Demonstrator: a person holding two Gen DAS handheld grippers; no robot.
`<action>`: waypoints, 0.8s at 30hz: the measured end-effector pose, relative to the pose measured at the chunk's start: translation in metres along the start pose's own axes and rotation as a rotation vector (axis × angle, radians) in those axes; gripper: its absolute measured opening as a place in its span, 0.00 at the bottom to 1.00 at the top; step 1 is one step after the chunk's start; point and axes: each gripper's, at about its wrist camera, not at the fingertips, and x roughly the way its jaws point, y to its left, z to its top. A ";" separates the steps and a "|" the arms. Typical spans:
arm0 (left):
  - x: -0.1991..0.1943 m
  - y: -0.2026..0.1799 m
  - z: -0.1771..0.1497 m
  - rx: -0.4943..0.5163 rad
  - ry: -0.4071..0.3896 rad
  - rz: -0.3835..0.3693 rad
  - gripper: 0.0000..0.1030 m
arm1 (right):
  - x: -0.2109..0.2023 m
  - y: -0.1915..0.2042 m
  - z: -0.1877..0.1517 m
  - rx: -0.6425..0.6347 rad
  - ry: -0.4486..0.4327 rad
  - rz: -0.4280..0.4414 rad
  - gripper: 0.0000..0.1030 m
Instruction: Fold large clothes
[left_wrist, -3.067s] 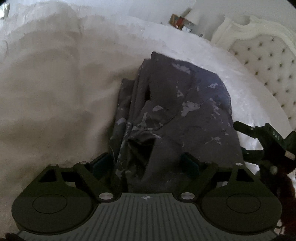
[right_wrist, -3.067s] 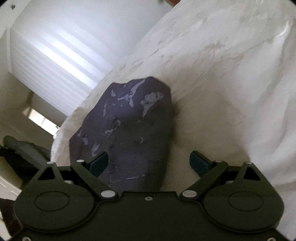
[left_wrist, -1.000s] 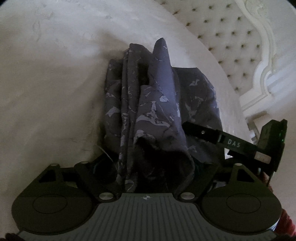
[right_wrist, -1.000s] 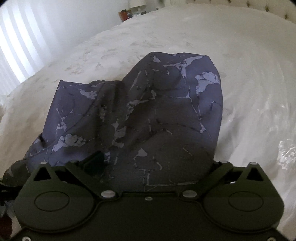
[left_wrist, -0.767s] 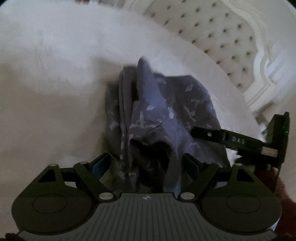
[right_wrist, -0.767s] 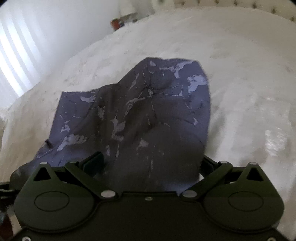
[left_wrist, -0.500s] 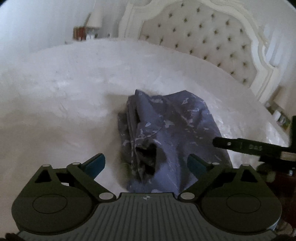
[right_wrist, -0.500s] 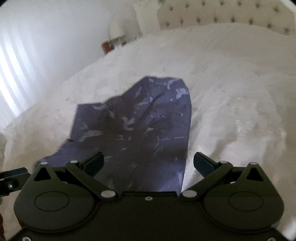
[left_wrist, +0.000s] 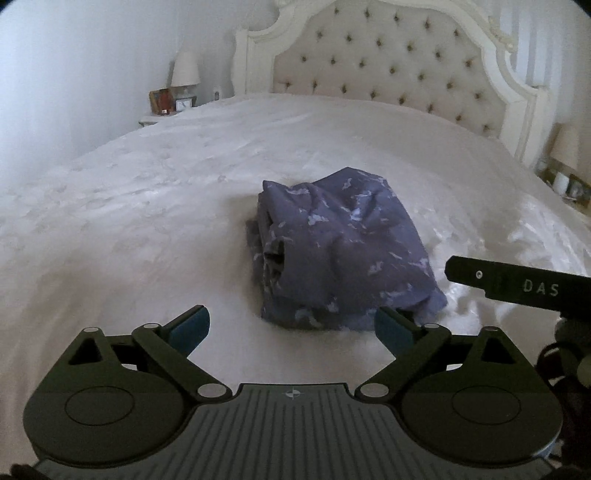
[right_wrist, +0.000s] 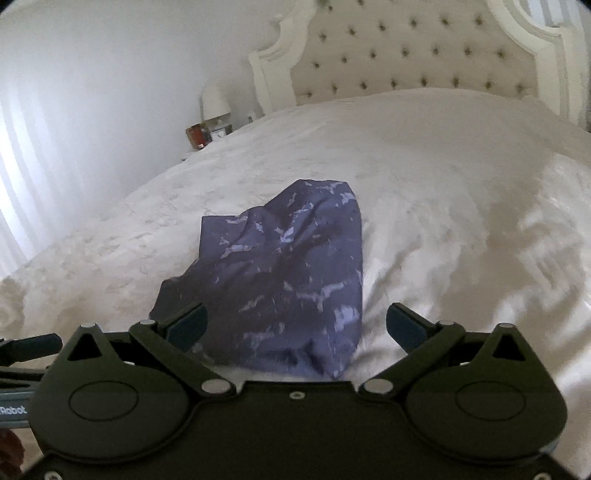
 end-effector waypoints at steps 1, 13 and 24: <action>-0.004 -0.001 -0.002 -0.006 -0.002 0.002 0.94 | -0.005 0.001 -0.002 0.002 -0.001 -0.007 0.99; -0.029 -0.016 -0.029 0.005 0.031 0.057 0.94 | -0.050 0.005 -0.034 0.004 0.045 -0.030 0.99; -0.033 -0.012 -0.037 -0.011 0.075 0.123 0.94 | -0.059 0.015 -0.049 -0.022 0.080 -0.110 0.99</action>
